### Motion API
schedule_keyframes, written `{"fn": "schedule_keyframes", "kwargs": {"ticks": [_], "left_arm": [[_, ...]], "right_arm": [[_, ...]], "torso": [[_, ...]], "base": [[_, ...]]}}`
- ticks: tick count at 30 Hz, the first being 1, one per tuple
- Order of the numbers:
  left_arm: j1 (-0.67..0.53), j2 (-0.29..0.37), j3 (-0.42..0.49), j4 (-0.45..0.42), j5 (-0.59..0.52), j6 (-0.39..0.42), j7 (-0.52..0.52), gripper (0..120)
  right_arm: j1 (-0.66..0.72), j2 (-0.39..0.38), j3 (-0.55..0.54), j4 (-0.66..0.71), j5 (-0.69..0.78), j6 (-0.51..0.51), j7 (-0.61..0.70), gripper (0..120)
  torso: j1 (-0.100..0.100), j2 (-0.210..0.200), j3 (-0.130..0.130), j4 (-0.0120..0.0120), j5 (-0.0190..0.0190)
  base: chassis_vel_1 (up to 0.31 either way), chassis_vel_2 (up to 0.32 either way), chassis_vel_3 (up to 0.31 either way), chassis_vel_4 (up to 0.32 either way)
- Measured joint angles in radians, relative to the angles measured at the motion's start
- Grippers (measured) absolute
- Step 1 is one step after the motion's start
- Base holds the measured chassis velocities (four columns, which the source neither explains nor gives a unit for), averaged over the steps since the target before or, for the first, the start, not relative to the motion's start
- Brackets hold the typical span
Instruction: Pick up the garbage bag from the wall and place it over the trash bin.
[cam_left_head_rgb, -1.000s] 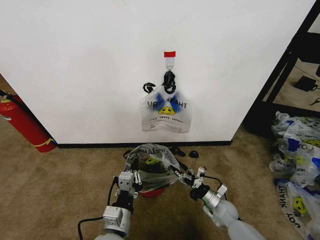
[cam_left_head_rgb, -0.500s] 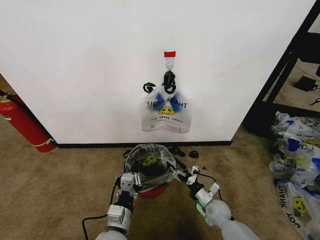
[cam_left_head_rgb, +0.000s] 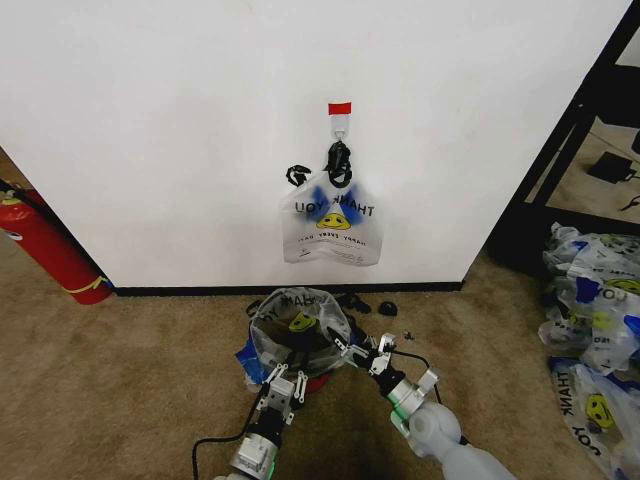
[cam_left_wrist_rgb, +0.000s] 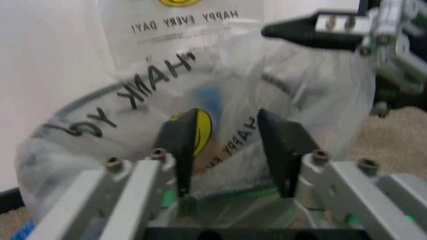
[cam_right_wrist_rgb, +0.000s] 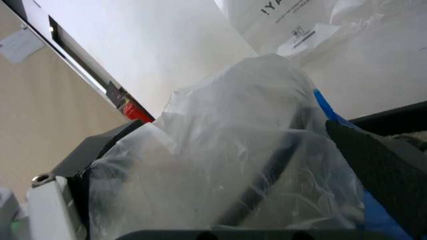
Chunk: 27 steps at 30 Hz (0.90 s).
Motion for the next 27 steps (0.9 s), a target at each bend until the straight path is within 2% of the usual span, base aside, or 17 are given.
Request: {"fn": "schedule_keyframes", "kwargs": {"ticks": [3,4,6,10,12,19,21,23,27], "left_arm": [[0.000,-0.001,0.001,0.010,0.002,0.000,0.000,54],[0.000,-0.001,0.001,0.010,0.002,0.000,0.000,54],[-0.001,-0.002,-0.001,0.016,0.004,0.001,-0.003,62],[0.000,-0.003,-0.002,0.015,0.009,0.006,-0.007,45],[0.000,-0.004,-0.002,0.014,0.011,0.007,-0.008,42],[0.014,-0.004,-0.010,-0.012,0.026,0.002,-0.021,15],[0.017,-0.002,-0.011,-0.021,0.028,-0.001,-0.024,15],[0.036,0.004,-0.015,-0.067,0.032,-0.007,-0.032,15],[0.102,0.032,-0.041,-0.234,0.028,-0.010,-0.063,26]], "right_arm": [[-0.004,0.000,0.003,0.006,0.002,0.000,-0.002,100],[-0.004,0.000,0.003,0.006,0.002,0.000,-0.002,100],[-0.007,-0.002,0.008,0.013,0.009,0.001,-0.006,100],[-0.009,-0.003,0.019,0.031,0.052,0.009,-0.023,100],[-0.010,-0.003,0.022,0.035,0.062,0.011,-0.027,100],[-0.019,-0.004,0.035,0.048,0.101,0.021,-0.071,100],[-0.020,-0.003,0.037,0.050,0.109,0.023,-0.079,100],[-0.021,-0.001,0.047,0.057,0.140,0.030,-0.095,100],[-0.006,-0.001,0.107,0.093,0.227,0.070,-0.079,100]], "torso": [[0.000,0.000,0.000,0.0000,0.0000],[0.000,0.000,0.000,0.0000,0.0000],[0.000,0.000,0.000,0.0000,0.0000],[0.000,0.000,0.000,0.0000,0.0000],[0.000,0.000,0.000,0.0000,0.0000],[0.000,0.000,0.000,0.0000,0.0000],[0.000,0.000,0.000,-0.0001,-0.0001],[0.000,0.000,0.000,-0.0001,0.0000],[0.000,0.000,0.000,0.0001,0.0000]], "base": [[0.000,0.000,0.000,0.000],[0.000,0.000,0.000,0.000],[0.000,0.000,0.000,0.000],[0.000,0.000,0.000,0.000],[0.000,0.000,0.000,0.000],[0.000,0.000,0.000,0.000],[0.000,0.000,0.000,0.000],[0.000,0.000,0.000,0.000],[0.000,0.000,0.000,0.000]]}}
